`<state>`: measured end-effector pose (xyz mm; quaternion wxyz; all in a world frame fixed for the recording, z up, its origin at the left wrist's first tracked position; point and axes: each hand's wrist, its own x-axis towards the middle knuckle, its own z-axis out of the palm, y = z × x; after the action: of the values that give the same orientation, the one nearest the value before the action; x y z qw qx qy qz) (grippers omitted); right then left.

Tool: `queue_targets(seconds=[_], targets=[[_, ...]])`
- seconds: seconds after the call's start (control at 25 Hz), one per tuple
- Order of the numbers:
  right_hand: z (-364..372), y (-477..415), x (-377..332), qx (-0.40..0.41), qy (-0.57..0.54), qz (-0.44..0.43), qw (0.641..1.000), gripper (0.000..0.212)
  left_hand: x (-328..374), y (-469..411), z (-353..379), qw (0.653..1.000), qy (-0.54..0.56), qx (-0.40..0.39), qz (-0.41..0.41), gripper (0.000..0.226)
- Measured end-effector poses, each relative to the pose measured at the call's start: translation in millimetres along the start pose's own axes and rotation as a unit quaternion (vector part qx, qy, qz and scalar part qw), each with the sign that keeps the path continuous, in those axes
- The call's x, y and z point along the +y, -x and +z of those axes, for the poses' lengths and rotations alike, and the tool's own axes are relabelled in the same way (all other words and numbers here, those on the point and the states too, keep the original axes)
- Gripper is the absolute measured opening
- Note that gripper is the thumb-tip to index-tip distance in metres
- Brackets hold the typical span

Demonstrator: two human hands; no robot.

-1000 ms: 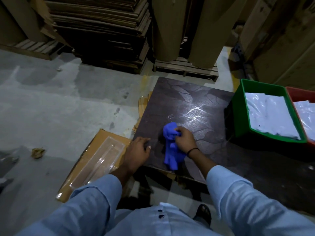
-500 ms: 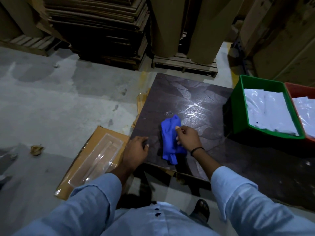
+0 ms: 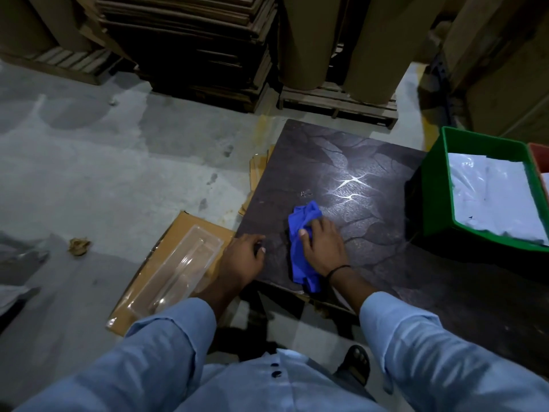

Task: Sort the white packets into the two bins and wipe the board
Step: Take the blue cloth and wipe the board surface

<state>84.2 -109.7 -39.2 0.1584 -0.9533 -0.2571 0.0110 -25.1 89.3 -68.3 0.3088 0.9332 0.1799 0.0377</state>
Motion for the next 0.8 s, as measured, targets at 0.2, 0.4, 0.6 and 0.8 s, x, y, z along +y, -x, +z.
queue_targets(seconds=[0.2,0.4,0.6,0.8], targets=[[22.4,-21.2,4.1,-0.061,-0.025,-0.006,0.998,0.076,-5.9,-3.8,5.1,0.997,-0.038,0.031,0.054,0.043],[60.4,13.5,-10.2,-0.09,0.027,-0.154,0.984,0.066,-19.0,-18.4,18.3,0.988,-0.102,-0.013,0.118,0.048],[51.6,-32.6,33.2,-0.064,0.054,-0.174,0.981,0.06,-19.0,-39.1,31.6,0.975,-0.167,-0.057,0.139,0.06],[61.9,-39.9,10.8,-0.044,0.018,-0.107,0.993,0.061,-22.0,-50.3,40.8,0.97,-0.187,-0.043,0.151,0.061]])
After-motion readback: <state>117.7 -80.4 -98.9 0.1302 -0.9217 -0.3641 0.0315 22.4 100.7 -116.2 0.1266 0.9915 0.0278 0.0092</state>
